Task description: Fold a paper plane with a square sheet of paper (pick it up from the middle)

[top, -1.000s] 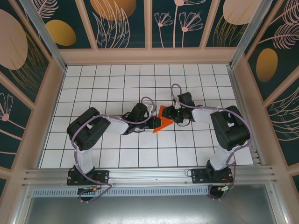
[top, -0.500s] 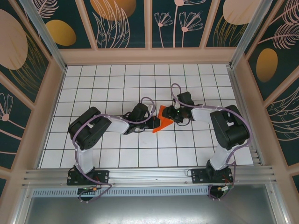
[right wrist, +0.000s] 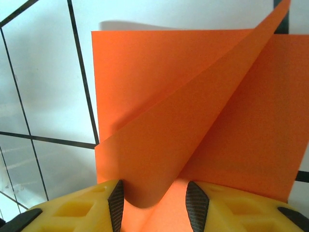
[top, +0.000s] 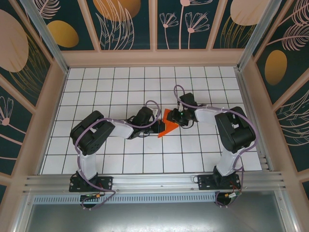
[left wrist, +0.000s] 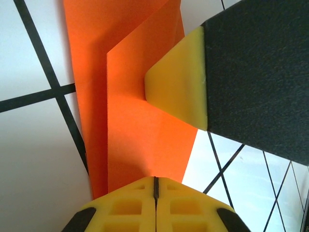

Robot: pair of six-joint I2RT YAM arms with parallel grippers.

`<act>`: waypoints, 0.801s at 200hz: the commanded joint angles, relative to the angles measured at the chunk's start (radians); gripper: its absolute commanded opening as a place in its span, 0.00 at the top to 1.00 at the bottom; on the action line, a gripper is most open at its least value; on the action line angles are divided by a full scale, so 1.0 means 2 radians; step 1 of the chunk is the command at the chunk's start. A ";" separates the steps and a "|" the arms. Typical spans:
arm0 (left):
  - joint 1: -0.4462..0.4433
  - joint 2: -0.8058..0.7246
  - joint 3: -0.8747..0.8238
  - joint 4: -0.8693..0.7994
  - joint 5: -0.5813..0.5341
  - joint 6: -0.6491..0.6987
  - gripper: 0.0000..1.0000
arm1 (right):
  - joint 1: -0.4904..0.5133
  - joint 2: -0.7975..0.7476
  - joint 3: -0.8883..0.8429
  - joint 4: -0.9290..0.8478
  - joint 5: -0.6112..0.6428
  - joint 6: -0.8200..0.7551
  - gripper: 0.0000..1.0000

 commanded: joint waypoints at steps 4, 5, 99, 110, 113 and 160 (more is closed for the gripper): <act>0.001 -0.030 0.007 -0.011 -0.024 -0.004 0.90 | 0.006 0.065 -0.022 -0.052 0.093 -0.006 0.54; 0.001 -0.031 0.007 -0.011 -0.026 -0.004 0.90 | 0.005 0.065 -0.022 -0.052 0.093 -0.005 0.54; -0.005 -0.026 0.013 -0.002 -0.032 -0.018 0.91 | 0.010 0.069 -0.019 -0.052 0.090 -0.001 0.52; -0.004 -0.021 0.016 -0.005 -0.027 -0.017 0.91 | 0.011 0.070 -0.018 -0.053 0.090 -0.001 0.52; -0.005 -0.019 0.017 -0.005 -0.026 -0.016 0.91 | 0.011 0.070 -0.018 -0.053 0.091 -0.001 0.51; -0.005 -0.006 0.023 -0.004 -0.011 -0.015 0.90 | 0.015 0.076 -0.015 -0.060 0.099 0.001 0.50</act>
